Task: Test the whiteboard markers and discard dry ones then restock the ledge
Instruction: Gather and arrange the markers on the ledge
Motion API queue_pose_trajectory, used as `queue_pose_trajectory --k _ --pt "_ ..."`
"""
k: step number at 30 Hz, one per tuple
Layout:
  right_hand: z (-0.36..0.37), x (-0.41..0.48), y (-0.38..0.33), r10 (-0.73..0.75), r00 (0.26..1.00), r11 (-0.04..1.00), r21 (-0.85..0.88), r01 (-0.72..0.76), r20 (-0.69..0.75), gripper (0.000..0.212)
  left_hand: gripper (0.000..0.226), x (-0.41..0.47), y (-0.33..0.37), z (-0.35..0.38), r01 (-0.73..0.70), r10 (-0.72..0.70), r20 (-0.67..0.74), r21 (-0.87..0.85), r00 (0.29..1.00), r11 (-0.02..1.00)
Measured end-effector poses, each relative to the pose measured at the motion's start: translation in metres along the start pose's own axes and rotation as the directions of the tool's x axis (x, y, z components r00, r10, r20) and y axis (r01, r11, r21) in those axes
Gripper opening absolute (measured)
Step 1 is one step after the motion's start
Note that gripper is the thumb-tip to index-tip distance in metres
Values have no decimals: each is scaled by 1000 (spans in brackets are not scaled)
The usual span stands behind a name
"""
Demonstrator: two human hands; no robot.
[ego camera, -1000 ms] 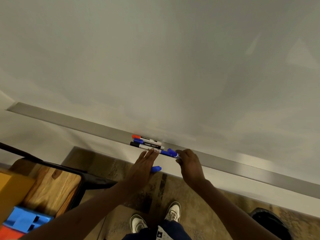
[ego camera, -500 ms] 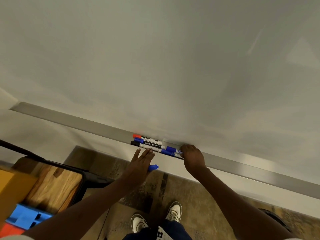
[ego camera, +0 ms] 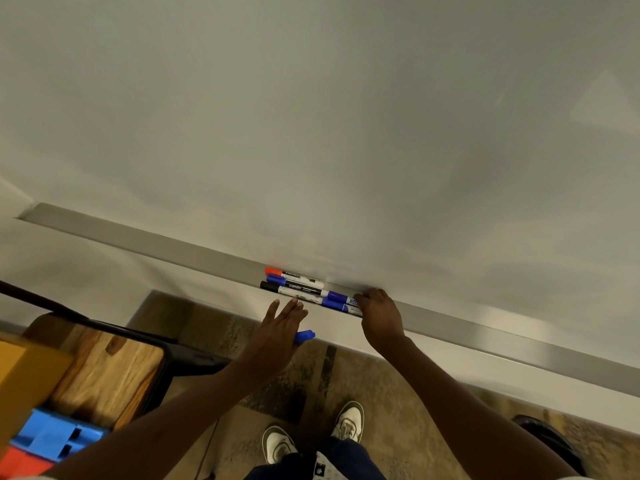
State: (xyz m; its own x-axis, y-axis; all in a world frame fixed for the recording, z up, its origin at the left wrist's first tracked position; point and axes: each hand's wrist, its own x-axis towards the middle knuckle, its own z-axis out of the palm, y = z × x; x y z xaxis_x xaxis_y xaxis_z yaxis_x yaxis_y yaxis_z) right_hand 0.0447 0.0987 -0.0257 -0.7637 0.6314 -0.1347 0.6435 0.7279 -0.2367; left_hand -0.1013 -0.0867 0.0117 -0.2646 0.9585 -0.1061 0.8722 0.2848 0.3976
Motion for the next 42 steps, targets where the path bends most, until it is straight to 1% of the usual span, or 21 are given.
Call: queue_pose_trajectory --k 3,8,12,15,16,17,18,19,22,24,26,28,30,33,36,39,42 --pt "1 1 -2 -9 1000 1000 23 9 -28 31 55 2 0 7 10 -9 28 -14 1000 1000" --pt "3 2 -5 -15 999 999 28 16 -52 29 54 2 -7 15 -28 27 -50 -27 998 999" --pt "1 0 -7 -24 997 999 26 26 -71 28 52 4 -11 17 -43 43 -56 -6 998 999" --pt "3 -1 -7 -9 994 1000 8 10 -110 28 59 7 -12 13 -105 107 -27 78 994 991" --pt "3 -3 -8 0 992 1000 10 2 -125 29 60 7 -12 13 -126 132 -42 126 990 984" --pt "2 -4 -10 5 989 1000 23 -1 -147 29 57 7 -12 13 -134 147 -75 157 986 978" --pt "1 -6 -12 4 985 999 51 5 -171 30 50 8 -11 12 -140 161 -104 188 981 972" --pt "0 -9 -16 0 980 996 88 17 -197 32 49 7 -8 10 -128 154 -121 200 981 971" --pt "-6 -21 -33 -6 974 963 263 67 -224 43 61 10 -5 7 -111 145 -192 177 971 978" --pt "-9 -31 -46 -31 986 913 396 95 -166 50 78 12 2 4 -116 156 -236 175 959 978" --pt "-8 -39 -58 -68 992 868 485 110 -103 54 79 15 9 0 -131 185 -305 187 934 973" --pt "-8 -45 -68 -66 996 808 583 91 -63 55 76 18 15 -3 -139 184 -343 152 921 979" --pt "-7 -50 -78 -39 996 747 660 81 -78 56 72 22 21 -5 -126 156 -357 105 921 986" --pt "-8 -56 -87 12 995 684 726 67 -104 52 71 24 29 -9 -103 104 -391 25 914 994" --pt "-12 -63 -91 88 995 632 775 -18 -49 45 74 24 34 -9 -104 71 -433 -53 899 993" --pt "-14 -67 -90 120 991 633 774 -28 -62 41 75 23 36 -4 -121 49 -465 -126 884 985" --pt "-17 -68 -88 92 990 690 724 11 -103 30 75 23 35 0 -135 22 -498 -192 867 972"
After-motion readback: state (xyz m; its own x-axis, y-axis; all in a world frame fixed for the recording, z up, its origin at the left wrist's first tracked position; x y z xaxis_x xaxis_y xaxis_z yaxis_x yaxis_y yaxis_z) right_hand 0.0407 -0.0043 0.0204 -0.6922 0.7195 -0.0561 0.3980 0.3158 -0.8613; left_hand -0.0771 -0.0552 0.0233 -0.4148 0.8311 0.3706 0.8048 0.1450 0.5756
